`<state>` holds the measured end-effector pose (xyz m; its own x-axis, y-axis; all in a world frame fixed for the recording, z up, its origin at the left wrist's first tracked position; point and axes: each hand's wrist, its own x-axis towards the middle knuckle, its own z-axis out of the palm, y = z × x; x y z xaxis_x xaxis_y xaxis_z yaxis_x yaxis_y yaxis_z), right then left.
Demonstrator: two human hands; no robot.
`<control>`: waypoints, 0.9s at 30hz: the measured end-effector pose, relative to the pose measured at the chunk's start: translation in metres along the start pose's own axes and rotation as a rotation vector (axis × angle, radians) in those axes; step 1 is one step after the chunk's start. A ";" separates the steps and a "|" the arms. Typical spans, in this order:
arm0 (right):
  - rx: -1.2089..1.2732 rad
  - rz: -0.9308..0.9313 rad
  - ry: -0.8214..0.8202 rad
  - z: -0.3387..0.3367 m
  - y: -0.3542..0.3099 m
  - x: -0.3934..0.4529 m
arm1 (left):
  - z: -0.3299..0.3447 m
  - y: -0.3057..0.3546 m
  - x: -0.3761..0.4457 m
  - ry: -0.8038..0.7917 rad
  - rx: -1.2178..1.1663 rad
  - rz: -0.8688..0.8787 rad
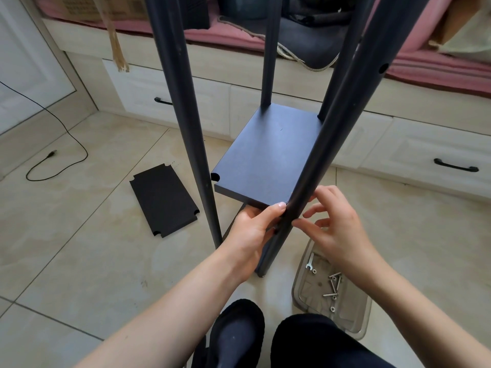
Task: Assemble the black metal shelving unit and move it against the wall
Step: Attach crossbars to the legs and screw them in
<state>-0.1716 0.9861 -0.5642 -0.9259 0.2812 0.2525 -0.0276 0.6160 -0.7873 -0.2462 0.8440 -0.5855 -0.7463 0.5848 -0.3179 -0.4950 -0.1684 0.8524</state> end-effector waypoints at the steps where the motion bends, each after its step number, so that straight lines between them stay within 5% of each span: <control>1: 0.000 0.006 -0.003 0.000 0.001 0.000 | 0.000 -0.001 0.000 -0.002 -0.004 0.011; 10: -0.043 0.049 -0.044 0.003 0.004 -0.005 | -0.009 -0.001 -0.001 -0.067 0.053 0.052; 14: -0.017 0.095 -0.047 -0.002 0.000 -0.001 | -0.017 -0.002 -0.009 -0.001 0.358 0.121; 18: -0.010 0.160 -0.017 -0.006 -0.003 0.002 | -0.028 -0.007 -0.028 0.209 0.983 0.614; 22: 0.045 0.240 -0.027 -0.009 -0.006 0.004 | -0.023 0.005 -0.028 0.219 1.240 1.069; 27: 0.104 0.352 -0.053 -0.012 -0.008 0.009 | -0.007 0.024 -0.010 -0.015 1.509 0.841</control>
<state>-0.1749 0.9922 -0.5487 -0.9038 0.4219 -0.0715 0.2603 0.4093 -0.8745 -0.2536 0.8290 -0.5648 -0.5526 0.7421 0.3792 0.8245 0.4204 0.3788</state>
